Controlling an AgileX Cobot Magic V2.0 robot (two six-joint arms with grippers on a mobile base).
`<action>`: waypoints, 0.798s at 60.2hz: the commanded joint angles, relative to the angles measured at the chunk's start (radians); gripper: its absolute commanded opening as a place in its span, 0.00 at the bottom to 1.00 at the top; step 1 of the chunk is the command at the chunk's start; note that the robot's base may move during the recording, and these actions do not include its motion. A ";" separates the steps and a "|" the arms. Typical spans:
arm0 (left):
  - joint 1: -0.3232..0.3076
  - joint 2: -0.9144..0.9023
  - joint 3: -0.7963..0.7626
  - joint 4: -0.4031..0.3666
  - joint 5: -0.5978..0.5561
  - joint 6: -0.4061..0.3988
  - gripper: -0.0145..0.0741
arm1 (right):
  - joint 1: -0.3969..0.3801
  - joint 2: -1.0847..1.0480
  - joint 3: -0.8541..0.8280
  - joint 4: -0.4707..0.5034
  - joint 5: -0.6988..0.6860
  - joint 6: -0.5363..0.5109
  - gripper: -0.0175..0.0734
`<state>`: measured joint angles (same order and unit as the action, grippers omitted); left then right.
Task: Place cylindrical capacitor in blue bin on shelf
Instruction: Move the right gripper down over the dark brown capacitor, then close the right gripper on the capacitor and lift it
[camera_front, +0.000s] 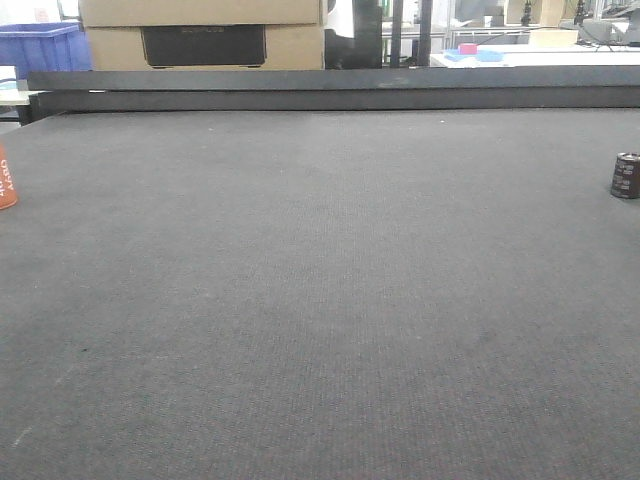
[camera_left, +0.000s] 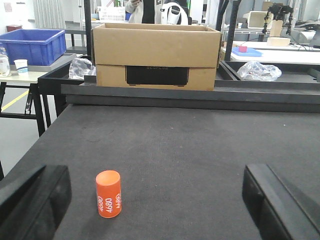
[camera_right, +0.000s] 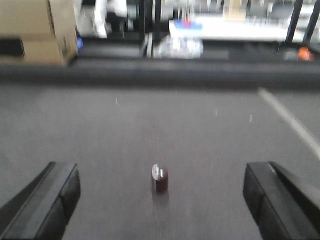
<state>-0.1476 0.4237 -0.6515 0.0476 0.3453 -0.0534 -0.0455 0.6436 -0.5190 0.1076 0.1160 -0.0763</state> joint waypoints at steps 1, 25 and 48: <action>-0.006 0.003 -0.009 -0.006 -0.011 0.002 0.85 | -0.001 0.116 0.056 -0.004 -0.116 -0.001 0.82; -0.006 0.003 -0.009 -0.006 -0.011 0.002 0.85 | -0.001 0.736 0.040 -0.004 -0.793 -0.001 0.82; -0.006 0.003 -0.009 -0.006 -0.011 0.002 0.85 | -0.001 1.177 -0.250 -0.004 -0.910 -0.001 0.82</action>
<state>-0.1476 0.4244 -0.6536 0.0452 0.3460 -0.0534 -0.0455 1.7541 -0.7182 0.1076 -0.7588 -0.0763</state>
